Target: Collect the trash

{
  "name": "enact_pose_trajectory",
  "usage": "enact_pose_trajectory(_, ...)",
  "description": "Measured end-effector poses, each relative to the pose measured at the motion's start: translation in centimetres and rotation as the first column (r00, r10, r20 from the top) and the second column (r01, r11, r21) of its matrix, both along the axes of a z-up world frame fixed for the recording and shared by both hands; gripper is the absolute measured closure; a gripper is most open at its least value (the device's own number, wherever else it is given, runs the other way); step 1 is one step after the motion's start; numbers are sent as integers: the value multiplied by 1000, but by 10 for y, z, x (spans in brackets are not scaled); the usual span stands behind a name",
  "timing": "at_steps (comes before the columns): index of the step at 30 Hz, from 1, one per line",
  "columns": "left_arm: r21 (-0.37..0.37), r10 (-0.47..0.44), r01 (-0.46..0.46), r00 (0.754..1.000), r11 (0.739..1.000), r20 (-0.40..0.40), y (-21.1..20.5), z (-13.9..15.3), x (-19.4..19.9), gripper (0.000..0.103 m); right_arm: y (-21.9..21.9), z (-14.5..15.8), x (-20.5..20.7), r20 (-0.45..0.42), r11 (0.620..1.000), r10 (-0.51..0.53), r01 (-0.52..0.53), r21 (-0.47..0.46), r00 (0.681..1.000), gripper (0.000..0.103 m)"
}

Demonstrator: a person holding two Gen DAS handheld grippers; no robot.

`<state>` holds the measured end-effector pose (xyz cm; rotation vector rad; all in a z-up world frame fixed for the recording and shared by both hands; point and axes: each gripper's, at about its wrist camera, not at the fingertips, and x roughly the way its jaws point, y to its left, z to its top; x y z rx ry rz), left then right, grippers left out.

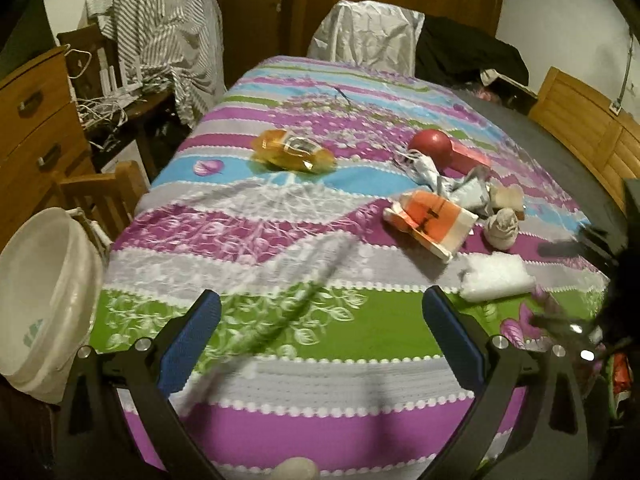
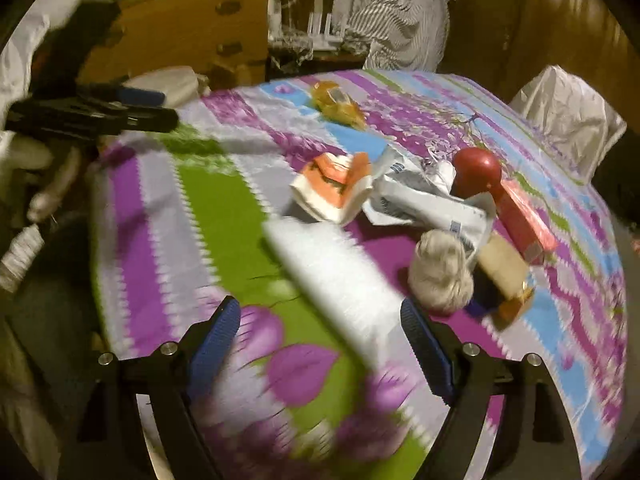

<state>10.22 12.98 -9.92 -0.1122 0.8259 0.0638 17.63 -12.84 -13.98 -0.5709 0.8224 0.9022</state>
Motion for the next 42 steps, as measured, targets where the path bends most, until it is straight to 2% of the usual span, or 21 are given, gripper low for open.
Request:
enact_pose_trajectory(2,-1,-5,5,1000,1000,-14,-5,-3,4,6,15,-12,18,15,999,3,-3,-35,1000,20)
enact_pose_trajectory(5,0,-20,20,999,1000,-32,-14,-8,10,6,19,-26,29,-4,1000,-19,19,-23,1000,20)
enact_pose_trajectory(7,2,-37,37,998,999,-43,-23,-11,15,6,15,-33,29,-31,999,-50,51,8,998,32)
enact_pose_trajectory(9,1,-64,64,996,998,-56,-32,-16,23,6,2,-31,22,-25,992,-123,124,12,992,42)
enact_pose_trajectory(13,-18,-141,140,987,990,-82,-59,-30,49,6,-38,-23,11,-48,962,-266,268,53,963,45)
enact_pose_trajectory(17,-10,-164,164,980,986,-114,-74,-46,79,6,-82,-23,3,-73,922,-380,384,49,922,45)
enact_pose_trajectory(21,42,-43,49,990,998,-138,-45,-53,96,6,-106,-29,-4,-106,903,-422,428,44,900,43)
enact_pose_trajectory(24,89,97,-89,991,992,-89,-7,-38,89,6,-112,-29,-9,-135,900,-418,430,70,898,43)
enact_pose_trajectory(27,69,131,-128,990,989,-44,12,-20,79,6,-114,-22,-11,-138,893,-423,438,103,895,42)
enact_pose_trajectory(29,57,80,-79,997,995,-22,7,-10,73,6,-118,-16,-12,-140,886,-428,445,130,893,39)
enact_pose_trajectory(31,46,-20,20,1000,999,-15,-9,-5,72,6,-120,-14,-11,-144,883,-432,450,136,890,34)
enact_pose_trajectory(33,13,-124,124,991,992,-50,-27,-8,78,6,-118,-14,-9,-141,885,-432,449,124,891,33)
enact_pose_trajectory(37,35,-185,189,978,981,-96,-51,-18,98,6,-109,-17,1,-145,894,-424,439,91,894,30)
enact_pose_trajectory(39,45,-198,207,969,977,-148,-59,-29,109,6,-103,-18,5,-127,905,-409,420,68,904,30)
enact_pose_trajectory(42,61,-212,227,958,972,-192,-65,-41,117,6,-94,-10,6,-46,929,-368,369,12,929,29)
